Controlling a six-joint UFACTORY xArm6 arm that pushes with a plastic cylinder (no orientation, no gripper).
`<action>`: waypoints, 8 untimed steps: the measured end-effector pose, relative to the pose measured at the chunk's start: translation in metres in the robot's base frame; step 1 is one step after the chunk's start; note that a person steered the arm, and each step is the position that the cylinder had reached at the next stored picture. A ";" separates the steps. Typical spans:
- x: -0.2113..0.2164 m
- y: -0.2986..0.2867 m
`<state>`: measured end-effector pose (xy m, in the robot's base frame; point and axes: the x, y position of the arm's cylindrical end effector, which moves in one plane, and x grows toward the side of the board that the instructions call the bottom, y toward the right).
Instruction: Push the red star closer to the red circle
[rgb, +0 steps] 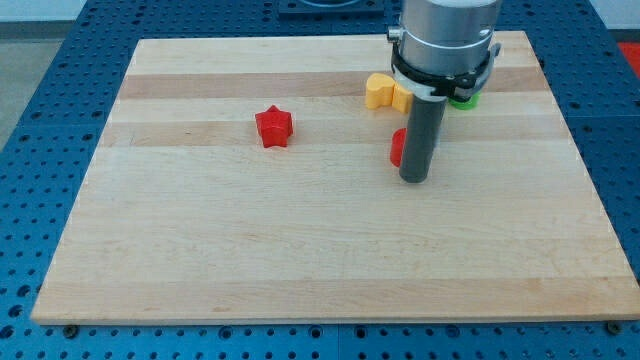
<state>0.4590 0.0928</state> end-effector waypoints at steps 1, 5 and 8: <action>0.003 -0.008; -0.022 -0.232; -0.079 -0.249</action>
<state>0.3796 -0.1559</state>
